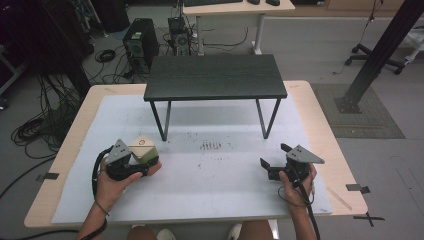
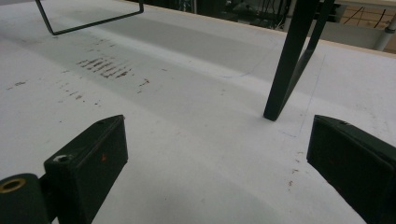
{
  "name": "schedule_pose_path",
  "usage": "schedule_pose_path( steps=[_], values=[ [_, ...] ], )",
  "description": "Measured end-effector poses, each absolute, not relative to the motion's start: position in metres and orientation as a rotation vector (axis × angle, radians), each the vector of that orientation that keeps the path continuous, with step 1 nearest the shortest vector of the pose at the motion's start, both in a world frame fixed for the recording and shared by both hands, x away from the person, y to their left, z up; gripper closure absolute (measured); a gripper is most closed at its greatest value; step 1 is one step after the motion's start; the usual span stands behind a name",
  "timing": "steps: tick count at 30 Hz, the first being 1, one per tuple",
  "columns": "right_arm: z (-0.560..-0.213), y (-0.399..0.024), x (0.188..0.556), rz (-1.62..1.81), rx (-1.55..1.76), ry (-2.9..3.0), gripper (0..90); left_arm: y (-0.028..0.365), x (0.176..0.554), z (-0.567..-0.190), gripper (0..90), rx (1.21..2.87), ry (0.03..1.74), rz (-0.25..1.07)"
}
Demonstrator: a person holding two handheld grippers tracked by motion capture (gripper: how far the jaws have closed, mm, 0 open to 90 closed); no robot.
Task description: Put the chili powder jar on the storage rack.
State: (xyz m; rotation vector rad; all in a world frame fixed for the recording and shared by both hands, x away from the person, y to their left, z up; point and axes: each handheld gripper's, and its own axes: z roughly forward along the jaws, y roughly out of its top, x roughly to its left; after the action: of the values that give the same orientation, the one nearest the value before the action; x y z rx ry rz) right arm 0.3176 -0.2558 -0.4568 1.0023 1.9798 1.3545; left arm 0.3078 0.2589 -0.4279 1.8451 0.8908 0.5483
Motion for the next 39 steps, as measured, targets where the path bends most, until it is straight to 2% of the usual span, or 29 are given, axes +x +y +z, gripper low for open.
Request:
schedule_pose_path(
  steps=[14,39],
  values=[
    [-0.457,-0.255,0.318,1.356,0.995,1.987,5.1,0.259,0.301,-0.406,28.7,1.818,0.857,0.549],
    [-0.456,-0.256,0.317,1.366,0.993,1.977,5.0,0.240,0.306,-0.309,28.7,1.862,0.673,0.555]
  ],
)
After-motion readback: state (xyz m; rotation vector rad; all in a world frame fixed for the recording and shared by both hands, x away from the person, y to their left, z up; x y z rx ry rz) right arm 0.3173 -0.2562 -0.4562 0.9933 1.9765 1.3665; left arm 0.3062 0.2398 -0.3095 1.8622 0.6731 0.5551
